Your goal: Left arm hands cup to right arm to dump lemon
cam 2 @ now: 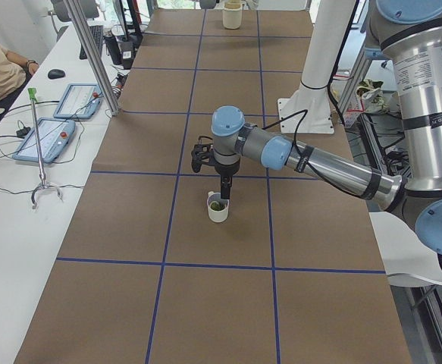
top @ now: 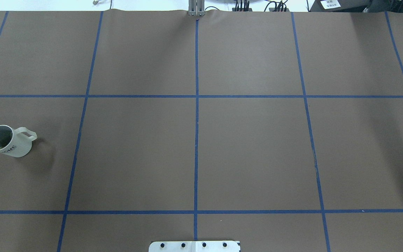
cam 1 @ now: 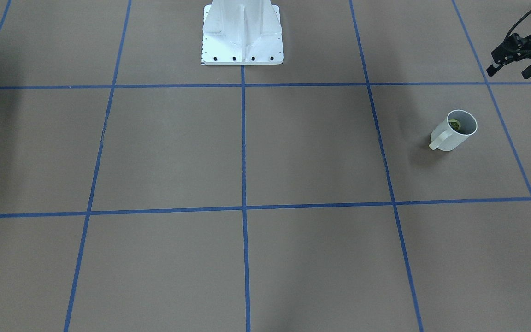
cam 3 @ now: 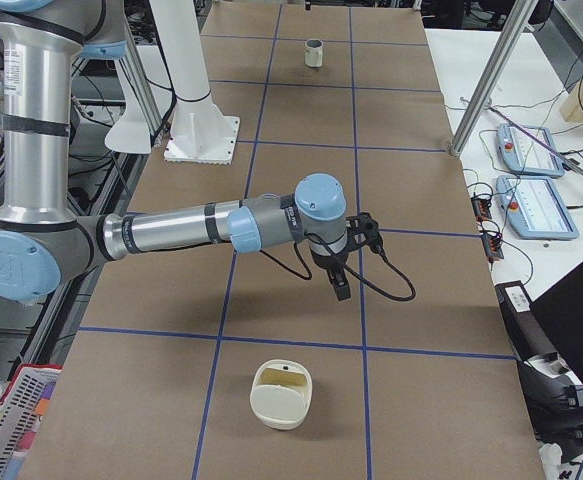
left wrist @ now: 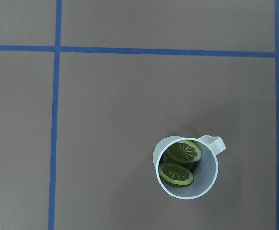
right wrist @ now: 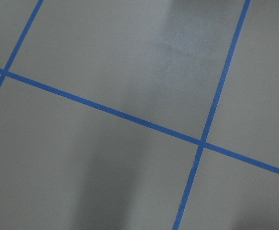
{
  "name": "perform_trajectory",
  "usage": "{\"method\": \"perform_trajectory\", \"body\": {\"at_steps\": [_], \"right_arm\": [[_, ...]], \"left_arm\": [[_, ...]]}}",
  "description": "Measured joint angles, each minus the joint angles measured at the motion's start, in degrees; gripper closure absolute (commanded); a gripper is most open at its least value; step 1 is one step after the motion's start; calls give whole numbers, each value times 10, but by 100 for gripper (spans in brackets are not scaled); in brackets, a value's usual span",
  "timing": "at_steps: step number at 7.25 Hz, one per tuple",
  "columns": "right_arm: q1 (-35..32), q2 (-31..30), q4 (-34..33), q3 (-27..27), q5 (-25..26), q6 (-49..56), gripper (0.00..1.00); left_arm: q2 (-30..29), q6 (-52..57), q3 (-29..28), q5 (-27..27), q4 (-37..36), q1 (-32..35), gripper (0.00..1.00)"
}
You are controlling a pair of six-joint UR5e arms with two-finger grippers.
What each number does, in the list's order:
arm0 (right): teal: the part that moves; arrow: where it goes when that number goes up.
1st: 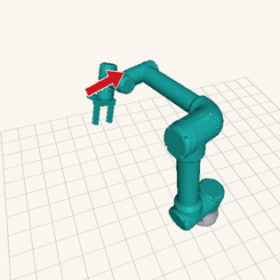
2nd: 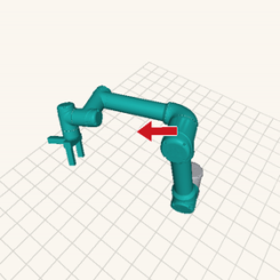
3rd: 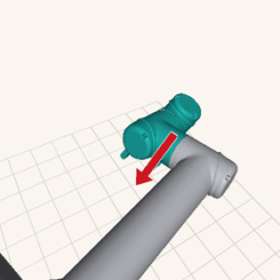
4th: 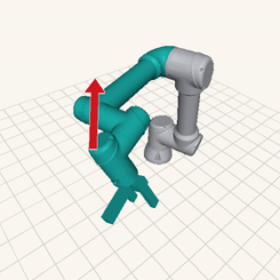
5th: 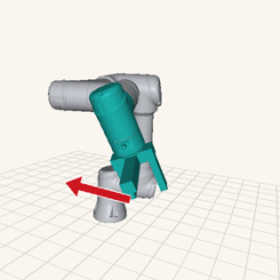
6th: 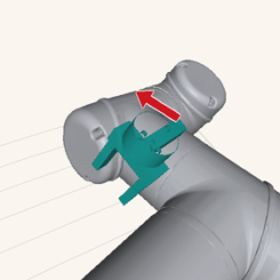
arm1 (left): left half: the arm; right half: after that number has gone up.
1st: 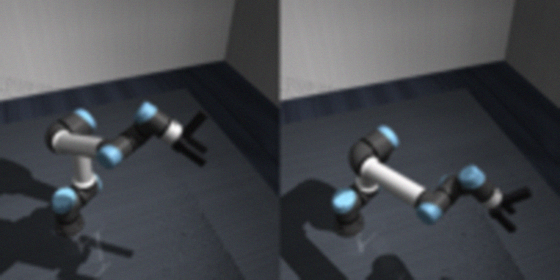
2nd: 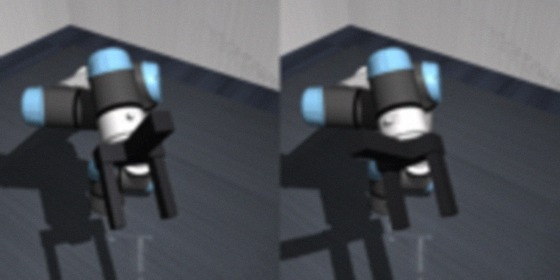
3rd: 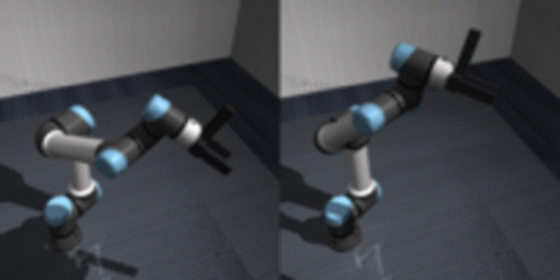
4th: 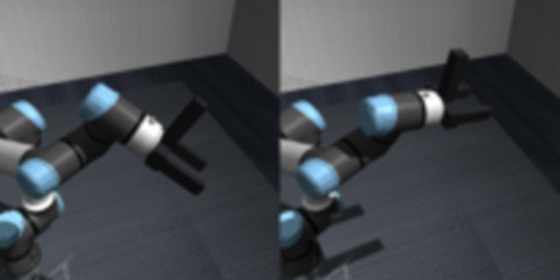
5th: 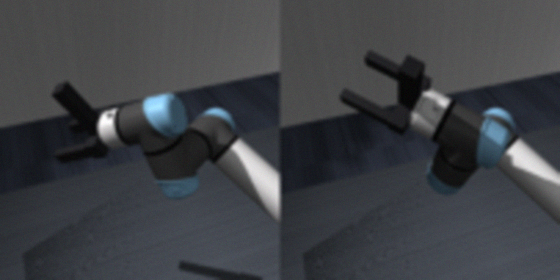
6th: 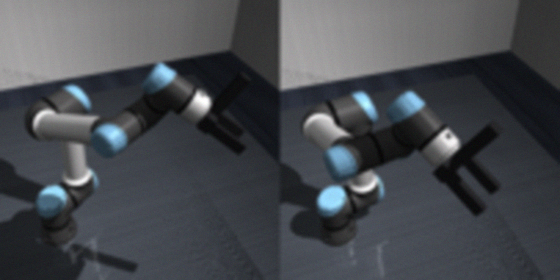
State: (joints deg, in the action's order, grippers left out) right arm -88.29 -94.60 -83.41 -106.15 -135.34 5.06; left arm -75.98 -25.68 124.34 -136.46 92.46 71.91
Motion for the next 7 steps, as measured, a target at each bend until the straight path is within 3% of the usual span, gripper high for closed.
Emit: {"method": "perform_trajectory", "body": {"at_steps": [7], "right_arm": [[-25,17,0,3,5,-2,0]], "left_arm": [[-8,0,13,2,1,-16,0]]}}
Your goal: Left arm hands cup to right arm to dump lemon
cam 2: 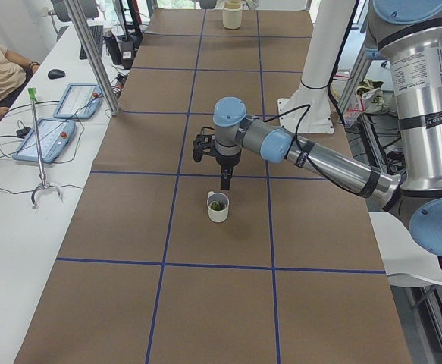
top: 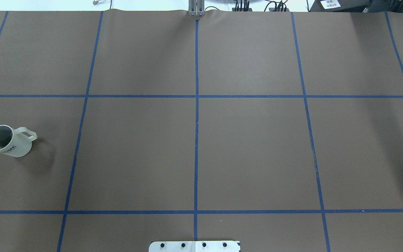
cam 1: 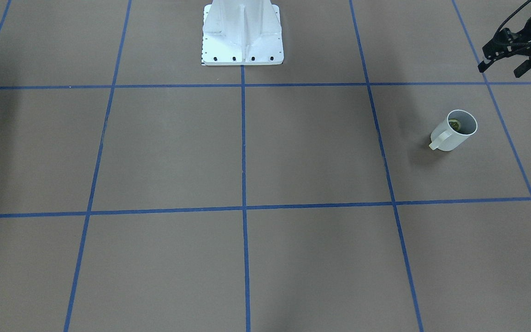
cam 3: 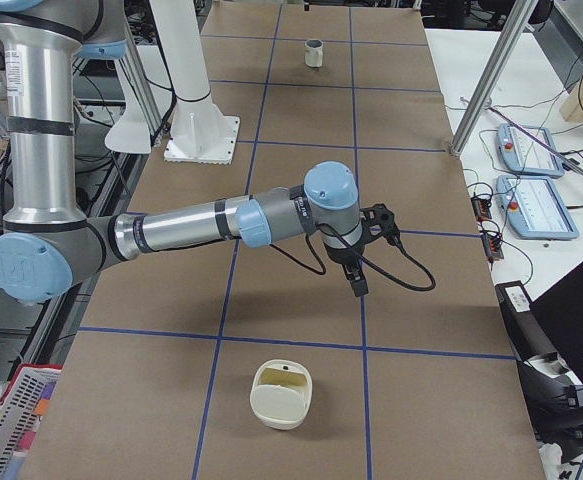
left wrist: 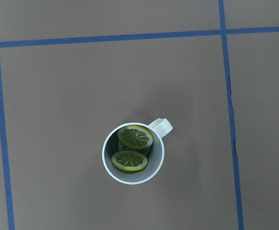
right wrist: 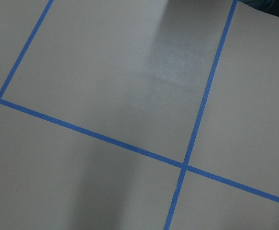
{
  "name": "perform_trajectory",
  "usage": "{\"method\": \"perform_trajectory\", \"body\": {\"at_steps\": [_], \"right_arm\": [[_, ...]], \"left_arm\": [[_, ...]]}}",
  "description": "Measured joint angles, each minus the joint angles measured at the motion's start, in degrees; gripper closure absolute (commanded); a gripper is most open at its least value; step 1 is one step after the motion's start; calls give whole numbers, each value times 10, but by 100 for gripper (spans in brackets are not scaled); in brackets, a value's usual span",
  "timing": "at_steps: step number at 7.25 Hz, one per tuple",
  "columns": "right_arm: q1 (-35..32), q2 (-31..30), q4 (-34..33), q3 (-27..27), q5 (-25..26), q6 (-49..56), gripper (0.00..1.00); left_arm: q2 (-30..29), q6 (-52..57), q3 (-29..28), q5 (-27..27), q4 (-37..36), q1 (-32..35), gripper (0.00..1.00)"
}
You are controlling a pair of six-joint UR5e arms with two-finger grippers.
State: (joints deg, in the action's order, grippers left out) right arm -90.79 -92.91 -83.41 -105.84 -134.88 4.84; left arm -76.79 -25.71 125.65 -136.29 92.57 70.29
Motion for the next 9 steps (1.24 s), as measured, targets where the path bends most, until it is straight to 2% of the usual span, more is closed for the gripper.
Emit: {"method": "perform_trajectory", "body": {"at_steps": [2,5,9], "right_arm": [[-1,-13,-2,8,0,0,0],[-1,-25,-8,22,-3,-1,0],[3,-27,-6,46,-5,-1,0]], "left_arm": [[-14,-1,0,13,0,-20,0],[-32,-3,-9,75,-5,-83,0],[-33,5,-71,76,-4,-90,2]]}}
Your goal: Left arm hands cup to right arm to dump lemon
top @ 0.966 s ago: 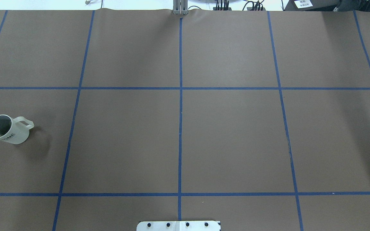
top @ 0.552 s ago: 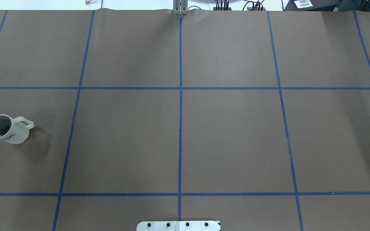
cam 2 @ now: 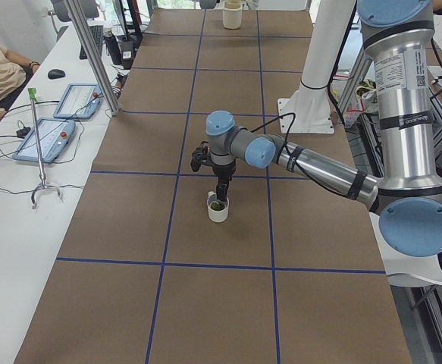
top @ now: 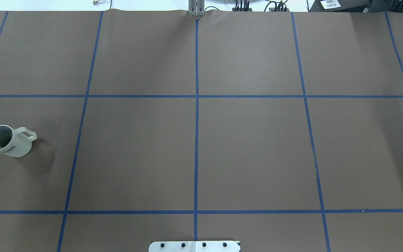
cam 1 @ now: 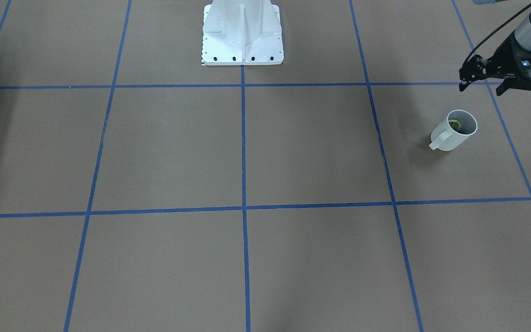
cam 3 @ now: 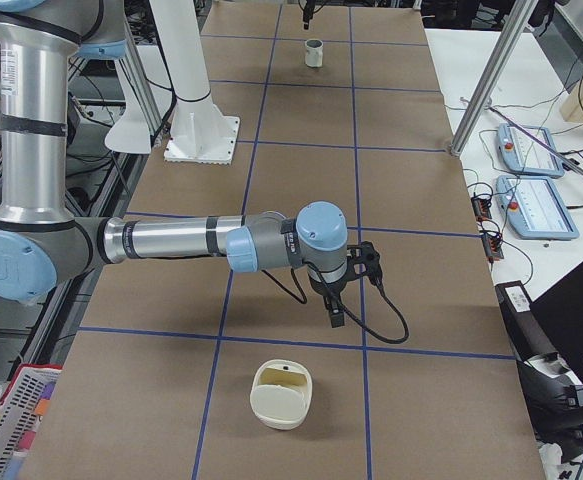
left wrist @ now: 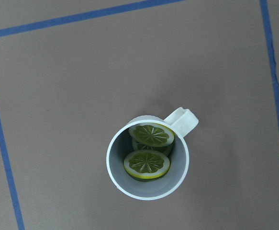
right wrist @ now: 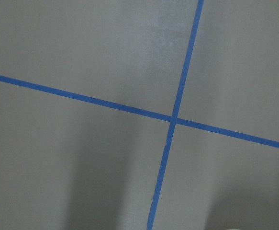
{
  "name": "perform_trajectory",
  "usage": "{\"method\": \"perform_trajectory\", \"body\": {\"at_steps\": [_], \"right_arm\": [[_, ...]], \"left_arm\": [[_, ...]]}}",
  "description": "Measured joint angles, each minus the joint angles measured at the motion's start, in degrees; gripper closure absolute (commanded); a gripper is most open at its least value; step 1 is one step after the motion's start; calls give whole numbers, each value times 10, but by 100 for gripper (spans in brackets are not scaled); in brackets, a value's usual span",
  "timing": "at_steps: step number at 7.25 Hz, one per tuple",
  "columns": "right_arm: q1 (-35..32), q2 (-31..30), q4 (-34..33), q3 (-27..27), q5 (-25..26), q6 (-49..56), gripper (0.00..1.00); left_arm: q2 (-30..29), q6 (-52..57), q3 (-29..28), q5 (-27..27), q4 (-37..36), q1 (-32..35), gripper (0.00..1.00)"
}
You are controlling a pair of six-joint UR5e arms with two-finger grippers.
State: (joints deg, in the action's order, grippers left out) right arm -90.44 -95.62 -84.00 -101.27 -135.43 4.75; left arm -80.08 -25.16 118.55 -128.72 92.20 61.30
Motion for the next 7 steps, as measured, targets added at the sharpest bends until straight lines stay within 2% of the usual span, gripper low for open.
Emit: {"method": "perform_trajectory", "body": {"at_steps": [7], "right_arm": [[10,7,5,-2,-16,1,0]], "left_arm": [[-32,64,-99,-2,43,1,6]]}}
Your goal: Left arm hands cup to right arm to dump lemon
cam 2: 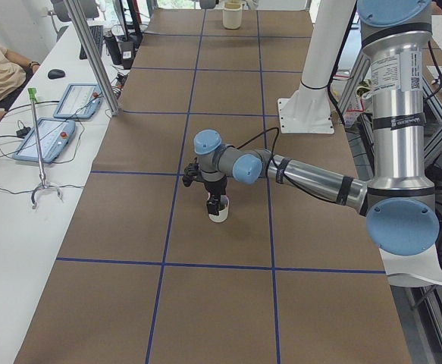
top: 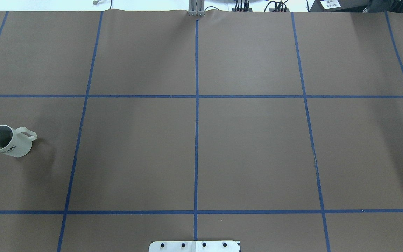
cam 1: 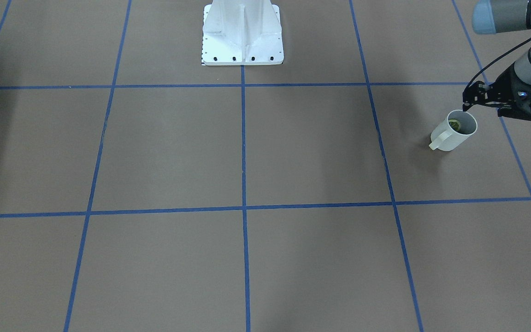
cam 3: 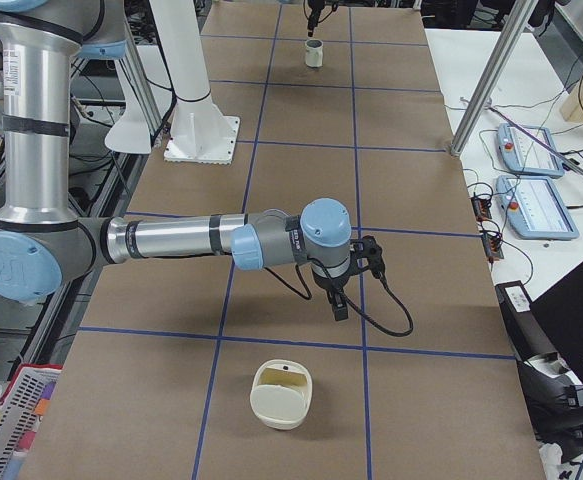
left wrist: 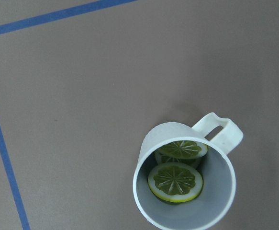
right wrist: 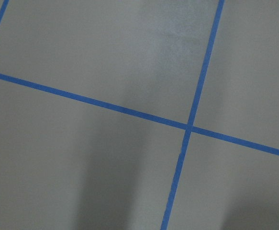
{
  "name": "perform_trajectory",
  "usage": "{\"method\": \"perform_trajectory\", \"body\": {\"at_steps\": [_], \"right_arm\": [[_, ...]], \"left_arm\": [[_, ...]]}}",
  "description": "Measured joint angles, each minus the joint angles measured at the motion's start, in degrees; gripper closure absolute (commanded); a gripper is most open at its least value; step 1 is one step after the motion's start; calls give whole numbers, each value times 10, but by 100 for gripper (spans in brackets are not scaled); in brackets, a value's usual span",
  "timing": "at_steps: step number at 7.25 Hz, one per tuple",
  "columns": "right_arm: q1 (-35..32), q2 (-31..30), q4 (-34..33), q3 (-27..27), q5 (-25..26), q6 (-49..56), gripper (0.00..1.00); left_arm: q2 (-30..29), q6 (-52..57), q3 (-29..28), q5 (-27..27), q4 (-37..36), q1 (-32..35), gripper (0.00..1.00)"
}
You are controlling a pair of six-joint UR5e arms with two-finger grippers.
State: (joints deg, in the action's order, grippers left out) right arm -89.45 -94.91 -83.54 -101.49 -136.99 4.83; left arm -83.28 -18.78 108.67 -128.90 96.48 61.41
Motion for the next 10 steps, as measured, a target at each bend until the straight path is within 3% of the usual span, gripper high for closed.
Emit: {"method": "perform_trajectory", "body": {"at_steps": [3,6,7,10], "right_arm": [[2,1,1,-2,-2,2,0],[6,0,1,0,-1,3,0],[7,0,1,0,-1,3,0],[8,0,3,-1,-6,4,0]], "left_arm": [[-8,0,-42,-1,57,-1,7],[-16,-5,-56,-1,67,-1,11],[-20,-7,-62,-1,67,-1,21],[-28,-8,-75,-1,67,-1,73]]}}
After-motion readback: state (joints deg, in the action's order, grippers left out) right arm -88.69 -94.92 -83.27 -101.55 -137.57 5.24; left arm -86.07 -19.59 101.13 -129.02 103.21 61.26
